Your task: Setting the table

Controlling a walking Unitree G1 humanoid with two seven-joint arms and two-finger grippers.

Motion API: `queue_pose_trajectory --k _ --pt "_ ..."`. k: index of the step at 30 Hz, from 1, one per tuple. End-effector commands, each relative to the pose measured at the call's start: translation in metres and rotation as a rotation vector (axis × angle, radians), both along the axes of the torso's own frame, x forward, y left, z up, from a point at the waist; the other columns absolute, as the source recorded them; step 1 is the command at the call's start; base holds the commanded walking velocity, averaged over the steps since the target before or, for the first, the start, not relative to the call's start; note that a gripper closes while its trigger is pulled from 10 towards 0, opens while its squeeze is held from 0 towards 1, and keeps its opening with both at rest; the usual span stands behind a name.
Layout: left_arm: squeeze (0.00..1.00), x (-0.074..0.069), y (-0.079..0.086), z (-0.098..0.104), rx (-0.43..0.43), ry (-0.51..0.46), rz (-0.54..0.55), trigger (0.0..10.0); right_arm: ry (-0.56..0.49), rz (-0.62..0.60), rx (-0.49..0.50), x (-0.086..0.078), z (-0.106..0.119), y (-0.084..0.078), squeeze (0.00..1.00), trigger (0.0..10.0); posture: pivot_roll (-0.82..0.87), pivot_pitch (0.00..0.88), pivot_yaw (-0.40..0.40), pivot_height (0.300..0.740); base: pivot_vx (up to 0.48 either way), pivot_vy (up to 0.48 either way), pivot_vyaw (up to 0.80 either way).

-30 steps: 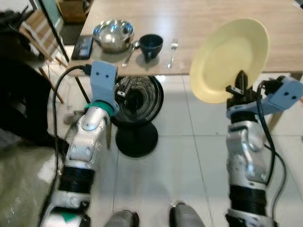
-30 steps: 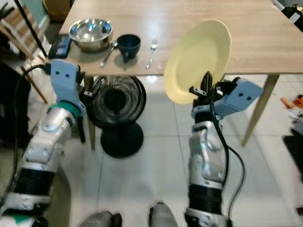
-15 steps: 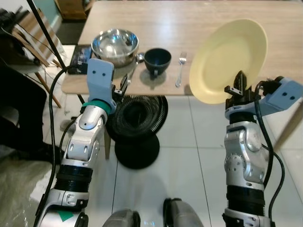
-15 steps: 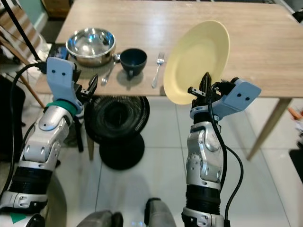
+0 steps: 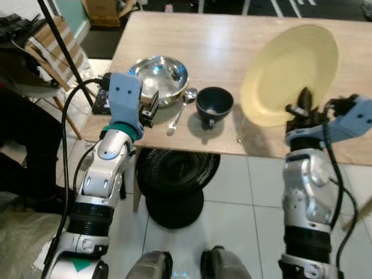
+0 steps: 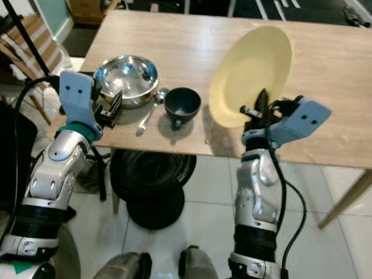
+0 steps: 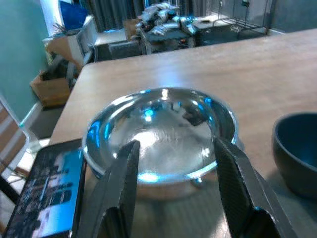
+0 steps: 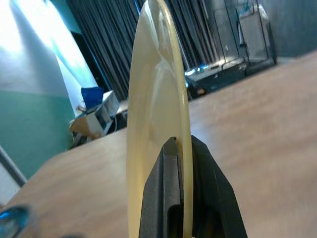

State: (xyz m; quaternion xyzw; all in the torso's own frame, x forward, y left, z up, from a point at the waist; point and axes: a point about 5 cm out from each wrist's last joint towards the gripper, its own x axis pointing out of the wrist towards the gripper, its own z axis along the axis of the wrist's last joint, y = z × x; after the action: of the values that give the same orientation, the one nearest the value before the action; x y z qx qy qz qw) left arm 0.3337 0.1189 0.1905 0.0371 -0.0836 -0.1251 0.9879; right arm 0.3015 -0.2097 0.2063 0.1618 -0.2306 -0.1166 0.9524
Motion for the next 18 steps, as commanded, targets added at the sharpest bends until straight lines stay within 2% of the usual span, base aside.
queue_pose_trajectory --k 1,5,7,9,10,13,18 --pt "0.0 -0.002 -0.003 0.0 0.002 -0.01 -0.02 10.0 -0.048 -0.035 -0.016 -0.001 0.009 -0.005 0.0 10.0 0.06 0.002 0.084 0.74 0.0 0.0 0.0" --pt "0.0 -0.001 -0.003 0.001 -0.004 -0.012 -0.022 10.0 -0.068 -0.041 -0.011 0.002 0.015 -0.005 0.0 10.0 0.06 0.0 0.086 0.74 0.0 0.0 0.0" --pt "0.0 -0.001 -0.002 0.002 -0.004 -0.015 -0.021 10.0 -0.096 -0.027 0.033 0.01 0.023 -0.003 0.0 10.0 0.06 0.0 0.087 0.74 0.0 0.0 0.0" --pt "0.0 -0.001 -0.001 0.003 -0.006 -0.019 -0.018 10.0 -0.097 0.032 0.068 0.022 0.027 0.008 0.0 10.0 0.08 0.0 0.081 0.74 0.0 0.0 0.0" --pt "0.0 -0.001 -0.001 0.003 -0.006 -0.019 -0.018 10.0 -0.097 0.032 0.068 0.022 0.027 0.008 0.0 10.0 0.08 0.0 0.081 0.74 0.0 0.0 0.0" --pt "0.0 -0.002 0.0 0.004 -0.007 -0.023 -0.013 10.0 -0.033 0.139 0.112 0.04 0.022 0.03 0.0 10.0 0.09 0.0 0.068 0.74 0.0 0.0 0.0" --pt "0.0 -0.003 0.001 0.004 -0.008 -0.023 -0.012 10.0 -0.007 0.163 0.143 0.045 0.018 0.035 0.0 10.0 0.09 0.0 0.068 0.74 0.0 0.0 0.0"
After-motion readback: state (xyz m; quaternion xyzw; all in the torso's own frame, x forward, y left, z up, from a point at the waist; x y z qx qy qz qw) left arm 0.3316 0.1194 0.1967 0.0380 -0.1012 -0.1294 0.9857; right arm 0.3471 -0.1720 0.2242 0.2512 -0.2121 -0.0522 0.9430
